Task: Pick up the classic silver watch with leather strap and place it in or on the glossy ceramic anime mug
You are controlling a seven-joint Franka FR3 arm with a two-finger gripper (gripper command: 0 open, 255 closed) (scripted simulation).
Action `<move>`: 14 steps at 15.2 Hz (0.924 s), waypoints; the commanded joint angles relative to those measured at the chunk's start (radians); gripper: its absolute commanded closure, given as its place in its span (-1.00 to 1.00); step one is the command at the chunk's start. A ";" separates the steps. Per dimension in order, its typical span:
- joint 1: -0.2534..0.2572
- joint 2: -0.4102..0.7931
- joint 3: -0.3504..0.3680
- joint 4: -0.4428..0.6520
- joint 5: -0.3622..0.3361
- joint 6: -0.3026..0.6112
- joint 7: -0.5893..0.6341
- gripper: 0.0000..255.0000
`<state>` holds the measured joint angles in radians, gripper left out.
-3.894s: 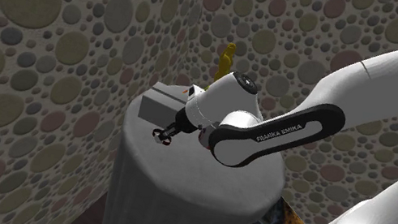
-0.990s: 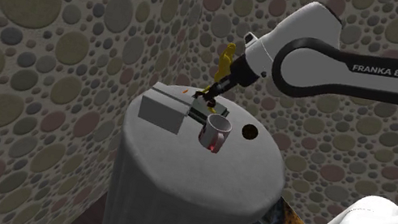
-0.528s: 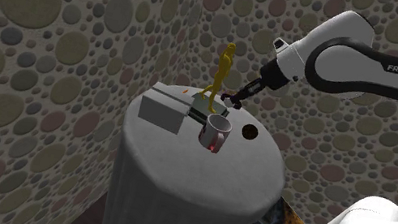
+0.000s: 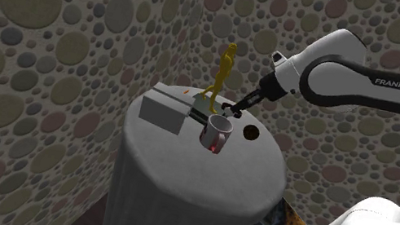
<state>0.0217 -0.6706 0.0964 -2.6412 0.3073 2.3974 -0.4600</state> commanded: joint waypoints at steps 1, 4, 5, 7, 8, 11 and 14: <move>0.003 0.009 -0.001 -0.019 0.006 0.028 -0.008 1.00; 0.010 0.024 0.000 -0.050 0.017 0.074 -0.018 1.00; 0.013 0.030 -0.001 -0.060 0.021 0.089 -0.022 1.00; 0.019 0.042 -0.001 -0.079 0.029 0.121 -0.030 1.00; 0.022 0.049 -0.001 -0.088 0.033 0.137 -0.035 1.00; 0.030 0.068 -0.003 -0.110 0.045 0.177 -0.046 1.00; 0.030 0.068 -0.003 -0.110 0.045 0.177 -0.046 1.00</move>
<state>0.0511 -0.6036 0.0931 -2.7504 0.3516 2.5723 -0.5055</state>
